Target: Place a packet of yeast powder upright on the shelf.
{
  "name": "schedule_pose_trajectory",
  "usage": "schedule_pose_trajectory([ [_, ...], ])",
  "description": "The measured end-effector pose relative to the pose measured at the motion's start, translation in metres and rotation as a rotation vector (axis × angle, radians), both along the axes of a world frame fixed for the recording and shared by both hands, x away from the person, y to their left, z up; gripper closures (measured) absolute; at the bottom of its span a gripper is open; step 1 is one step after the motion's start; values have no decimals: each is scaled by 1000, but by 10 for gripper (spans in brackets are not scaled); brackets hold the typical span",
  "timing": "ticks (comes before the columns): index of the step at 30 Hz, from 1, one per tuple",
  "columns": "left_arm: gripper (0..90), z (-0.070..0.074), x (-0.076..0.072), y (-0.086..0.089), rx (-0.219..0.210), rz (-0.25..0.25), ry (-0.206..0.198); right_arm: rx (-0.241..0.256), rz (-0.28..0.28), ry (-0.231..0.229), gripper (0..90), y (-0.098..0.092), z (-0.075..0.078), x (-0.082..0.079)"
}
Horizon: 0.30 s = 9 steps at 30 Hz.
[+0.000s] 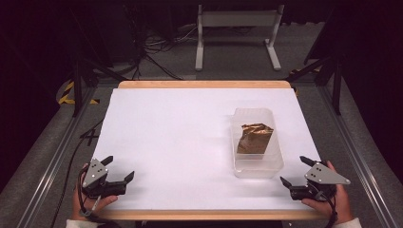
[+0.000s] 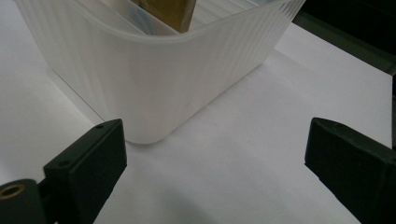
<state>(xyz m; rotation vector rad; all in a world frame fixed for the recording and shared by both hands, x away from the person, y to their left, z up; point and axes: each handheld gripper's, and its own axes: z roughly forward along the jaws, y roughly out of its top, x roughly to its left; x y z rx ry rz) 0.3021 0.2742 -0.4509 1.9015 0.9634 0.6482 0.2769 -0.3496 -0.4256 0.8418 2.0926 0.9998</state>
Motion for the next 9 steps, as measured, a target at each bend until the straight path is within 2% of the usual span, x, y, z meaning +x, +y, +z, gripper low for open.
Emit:
schedule_pose_trajectory([
  [9, 61, -1, 1, -2, 14, -1, 5, 5, -1, 2, 61, -1, 0, -1],
])
